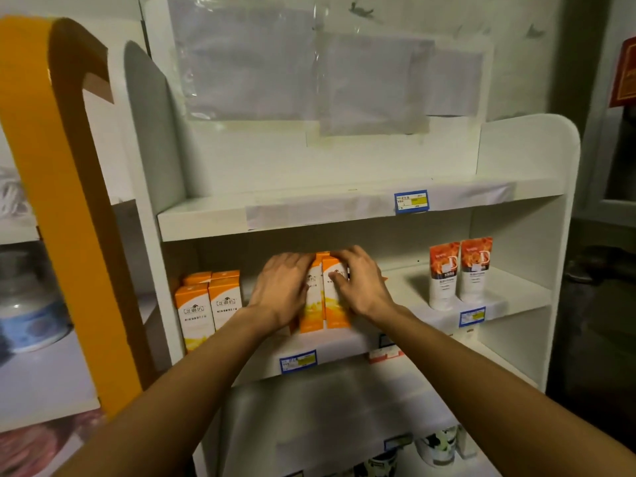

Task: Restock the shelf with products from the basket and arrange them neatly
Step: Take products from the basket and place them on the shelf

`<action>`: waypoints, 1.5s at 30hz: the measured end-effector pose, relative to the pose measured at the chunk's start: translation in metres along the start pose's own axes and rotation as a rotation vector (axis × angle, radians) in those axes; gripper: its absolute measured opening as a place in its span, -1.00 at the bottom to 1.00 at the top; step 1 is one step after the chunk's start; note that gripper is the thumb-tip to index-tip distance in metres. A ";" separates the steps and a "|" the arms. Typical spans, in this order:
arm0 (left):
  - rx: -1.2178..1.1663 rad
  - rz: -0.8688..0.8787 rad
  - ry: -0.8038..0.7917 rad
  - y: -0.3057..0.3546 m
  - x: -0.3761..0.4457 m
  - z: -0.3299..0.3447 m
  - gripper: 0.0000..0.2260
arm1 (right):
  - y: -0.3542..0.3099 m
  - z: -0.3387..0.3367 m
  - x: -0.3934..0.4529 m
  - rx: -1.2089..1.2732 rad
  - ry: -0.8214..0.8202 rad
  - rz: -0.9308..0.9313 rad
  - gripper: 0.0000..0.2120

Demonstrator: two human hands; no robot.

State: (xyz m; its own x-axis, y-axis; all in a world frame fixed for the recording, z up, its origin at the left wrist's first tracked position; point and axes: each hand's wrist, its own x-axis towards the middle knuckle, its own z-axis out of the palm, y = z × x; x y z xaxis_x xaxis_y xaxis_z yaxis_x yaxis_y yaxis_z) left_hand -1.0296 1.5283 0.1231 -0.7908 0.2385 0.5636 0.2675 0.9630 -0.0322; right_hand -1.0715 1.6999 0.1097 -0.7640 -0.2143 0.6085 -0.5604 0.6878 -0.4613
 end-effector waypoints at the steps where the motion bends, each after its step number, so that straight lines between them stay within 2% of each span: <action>1: 0.005 0.001 0.000 0.000 0.001 0.001 -0.50 | 0.001 0.003 0.001 -0.001 0.003 0.002 -0.59; 7: 0.082 0.048 -0.024 0.005 0.000 0.000 -0.42 | 0.004 0.005 -0.008 -0.097 -0.021 -0.002 -0.38; 14: 0.123 0.066 -0.014 0.024 -0.018 -0.014 -0.34 | 0.008 -0.013 -0.033 -0.146 -0.077 0.039 -0.27; 19: 0.151 0.138 -0.040 0.050 -0.030 -0.019 -0.37 | 0.019 -0.035 -0.061 -0.166 -0.137 0.089 -0.23; 26: 0.135 0.173 -0.103 0.106 -0.044 0.004 -0.36 | 0.055 -0.080 -0.115 -0.386 -0.185 0.128 -0.26; 31: 0.133 0.204 -0.226 0.151 -0.058 0.039 -0.34 | 0.099 -0.106 -0.167 -0.457 -0.211 0.231 -0.27; 39: -0.035 0.323 -0.417 0.248 -0.104 0.133 -0.38 | 0.198 -0.116 -0.297 -0.434 -0.326 0.499 -0.35; 45: -0.112 0.402 -0.718 0.292 -0.171 0.229 -0.44 | 0.269 -0.086 -0.398 -0.360 -0.469 0.705 -0.48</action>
State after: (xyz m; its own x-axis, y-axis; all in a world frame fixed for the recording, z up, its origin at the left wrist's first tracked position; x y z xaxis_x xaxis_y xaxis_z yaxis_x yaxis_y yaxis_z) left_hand -0.9424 1.7977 -0.1712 -0.7720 0.6203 -0.1383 0.6279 0.7781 -0.0148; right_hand -0.8907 2.0296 -0.2011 -0.9866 0.1308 -0.0980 0.1572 0.9237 -0.3494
